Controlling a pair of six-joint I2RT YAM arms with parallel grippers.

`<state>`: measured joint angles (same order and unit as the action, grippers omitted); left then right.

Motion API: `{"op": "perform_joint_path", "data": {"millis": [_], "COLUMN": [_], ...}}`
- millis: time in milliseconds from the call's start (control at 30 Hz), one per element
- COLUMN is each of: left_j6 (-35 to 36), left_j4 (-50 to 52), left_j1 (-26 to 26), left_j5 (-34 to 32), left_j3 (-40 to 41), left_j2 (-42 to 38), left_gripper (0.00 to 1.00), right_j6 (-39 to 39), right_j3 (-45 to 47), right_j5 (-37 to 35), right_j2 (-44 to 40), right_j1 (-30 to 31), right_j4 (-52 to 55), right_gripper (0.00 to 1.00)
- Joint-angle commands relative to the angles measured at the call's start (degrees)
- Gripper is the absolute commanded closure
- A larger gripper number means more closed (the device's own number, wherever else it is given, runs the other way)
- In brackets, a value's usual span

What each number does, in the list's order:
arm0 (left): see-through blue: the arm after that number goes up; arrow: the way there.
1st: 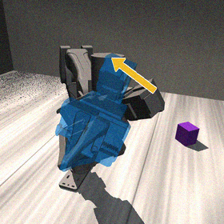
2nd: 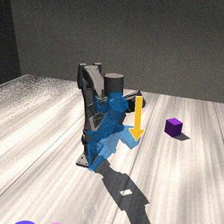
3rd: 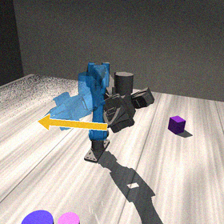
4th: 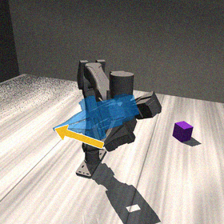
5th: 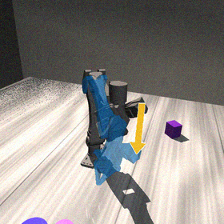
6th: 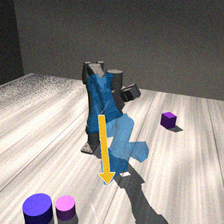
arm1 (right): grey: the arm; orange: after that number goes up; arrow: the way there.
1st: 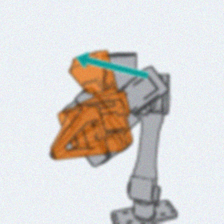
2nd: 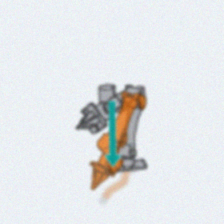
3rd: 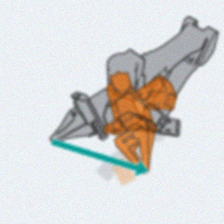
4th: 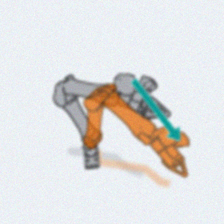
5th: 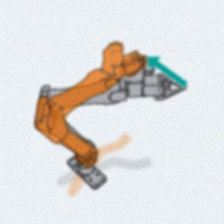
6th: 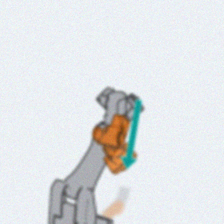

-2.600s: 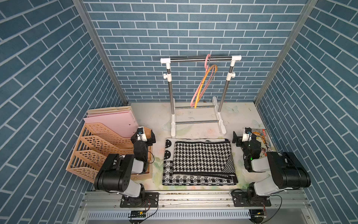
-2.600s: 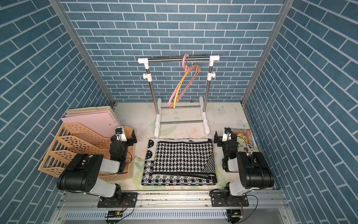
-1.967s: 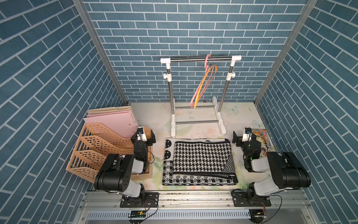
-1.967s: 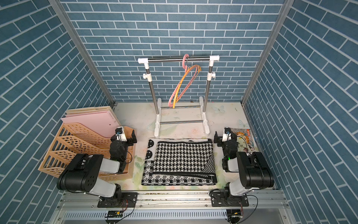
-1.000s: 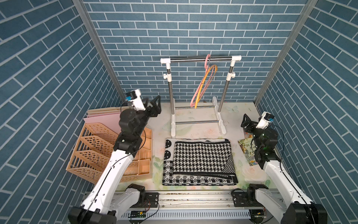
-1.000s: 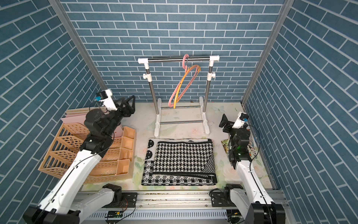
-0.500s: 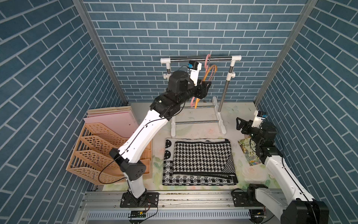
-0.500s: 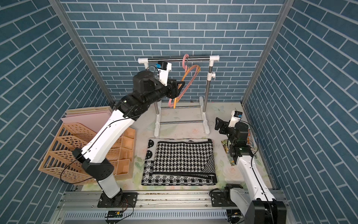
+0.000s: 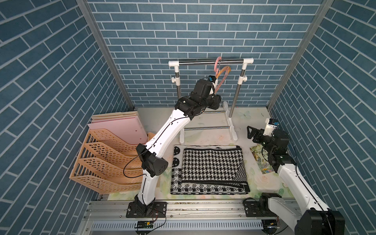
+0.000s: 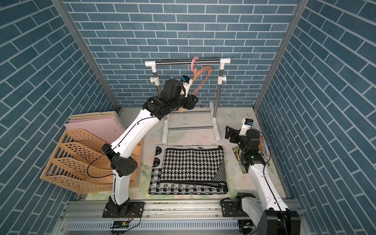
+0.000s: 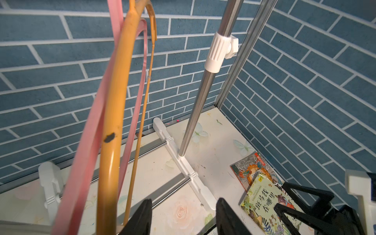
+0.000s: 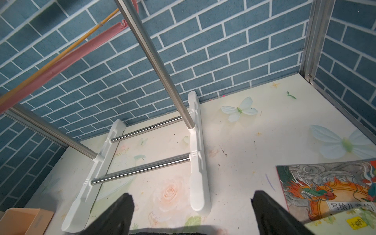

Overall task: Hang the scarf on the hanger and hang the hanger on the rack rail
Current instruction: Pick up the hanger from the clothesline.

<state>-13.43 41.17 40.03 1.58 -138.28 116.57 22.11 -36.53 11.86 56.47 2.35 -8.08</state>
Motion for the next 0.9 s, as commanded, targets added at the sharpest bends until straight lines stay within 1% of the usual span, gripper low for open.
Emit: {"op": "perform_joint_path", "data": {"millis": [0,167,300,433,533,700,800,867], "left_j6": [0.28,-0.10,-2.13,-2.24,-2.26,-1.95,-2.14,-2.65], "left_j4": [0.33,1.78,2.97,3.96,6.28,4.50,4.27,4.18], "left_j1": [-0.34,-1.97,-3.97,-4.59,-4.89,-5.61,-6.69,-7.51], "left_j5": [-2.24,-3.59,-1.87,-0.11,-1.92,-1.84,-0.52,1.88], "left_j3": [-0.14,0.56,0.80,0.31,-1.35,0.91,1.08,1.17], "left_j2": [-2.22,-2.93,-2.56,-1.28,-0.01,-2.02,-2.57,-2.46], "left_gripper": [0.45,0.45,0.46,0.45,0.44,0.44,0.44,0.44], "right_j6": [0.64,1.13,1.27,1.52,1.62,1.45,1.45,1.51], "right_j3": [0.32,0.15,0.30,0.45,0.78,1.68,1.89,1.94], "right_j5": [0.81,1.39,1.72,2.01,2.20,2.03,2.18,2.20], "right_j2": [0.75,1.69,2.66,3.32,3.47,3.55,3.90,3.93], "right_j1": [0.22,0.21,0.20,0.20,0.23,0.22,0.20,0.20], "right_j4": [0.34,0.09,-0.09,0.00,-0.01,-0.14,-0.12,-0.12], "right_gripper": [0.04,0.05,0.05,0.05,0.05,0.04,0.04,0.05]}}
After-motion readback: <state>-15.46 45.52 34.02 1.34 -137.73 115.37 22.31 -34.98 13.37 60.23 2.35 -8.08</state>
